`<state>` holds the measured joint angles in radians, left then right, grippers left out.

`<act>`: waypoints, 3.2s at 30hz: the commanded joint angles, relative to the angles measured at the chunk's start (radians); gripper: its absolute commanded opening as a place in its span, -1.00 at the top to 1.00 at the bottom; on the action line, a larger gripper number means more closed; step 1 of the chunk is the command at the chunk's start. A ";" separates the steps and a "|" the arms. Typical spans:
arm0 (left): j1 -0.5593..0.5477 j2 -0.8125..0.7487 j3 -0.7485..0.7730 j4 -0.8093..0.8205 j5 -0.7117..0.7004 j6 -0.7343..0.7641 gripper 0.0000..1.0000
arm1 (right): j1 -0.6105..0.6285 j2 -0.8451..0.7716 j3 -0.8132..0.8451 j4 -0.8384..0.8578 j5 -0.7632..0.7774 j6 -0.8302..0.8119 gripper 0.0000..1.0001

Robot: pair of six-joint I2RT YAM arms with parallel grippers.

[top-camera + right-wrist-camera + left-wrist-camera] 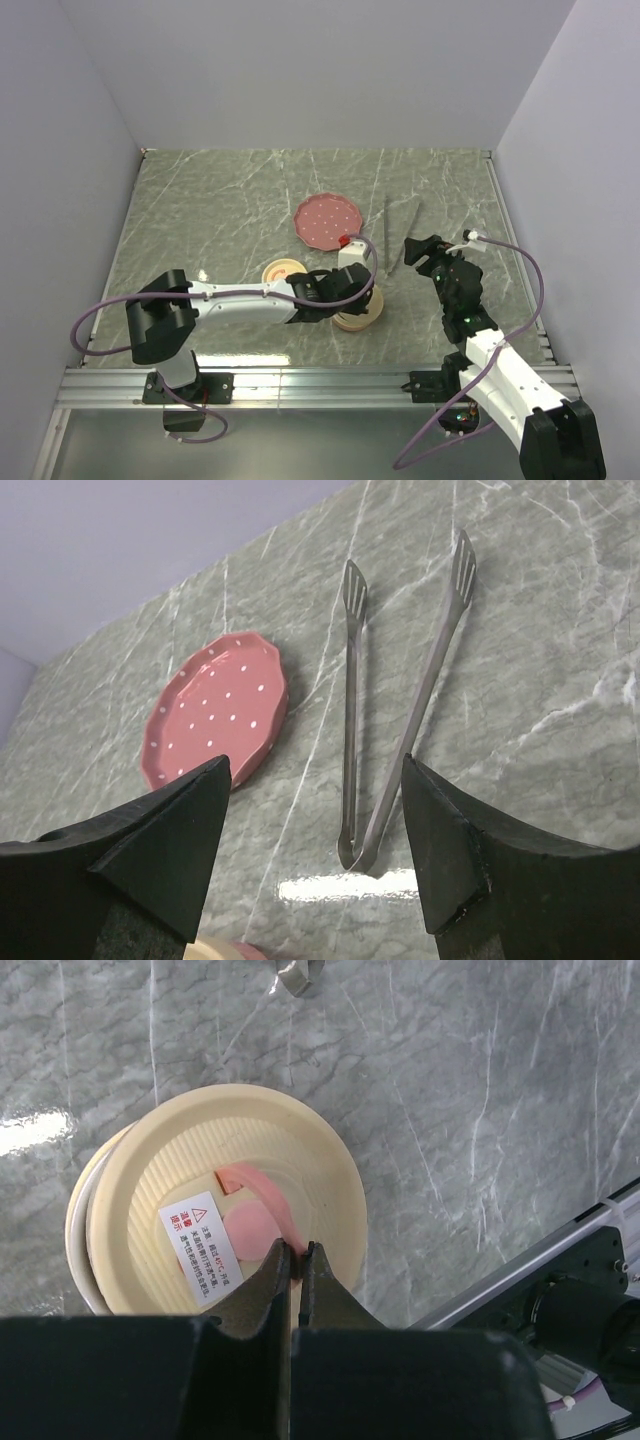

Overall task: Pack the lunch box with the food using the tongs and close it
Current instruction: Put the lid back on the lunch box, then move the lunch box

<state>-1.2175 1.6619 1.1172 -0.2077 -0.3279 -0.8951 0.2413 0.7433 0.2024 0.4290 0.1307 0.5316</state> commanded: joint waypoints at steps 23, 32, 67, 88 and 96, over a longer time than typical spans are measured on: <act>-0.017 -0.025 -0.072 -0.061 -0.126 -0.082 1.00 | -0.010 0.005 -0.008 0.034 -0.016 0.004 -0.51; 0.018 0.065 -0.083 -0.004 -0.048 -0.074 1.00 | -0.008 -0.002 -0.011 0.037 -0.025 0.001 -0.51; 0.164 0.065 -0.146 0.136 -0.060 0.067 1.00 | -0.008 0.045 0.005 0.054 -0.049 -0.010 -0.51; 0.070 -0.142 -0.112 -0.007 -0.201 0.119 -0.27 | -0.008 0.068 0.009 0.073 -0.065 -0.022 -0.51; 0.116 -0.385 -0.247 0.016 -0.358 0.169 -0.33 | -0.007 0.083 0.012 0.079 -0.066 -0.027 -0.51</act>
<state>-1.1458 1.3808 0.9298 -0.2115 -0.5846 -0.7658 0.2375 0.8162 0.2012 0.4633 0.0628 0.5220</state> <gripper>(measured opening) 0.659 0.755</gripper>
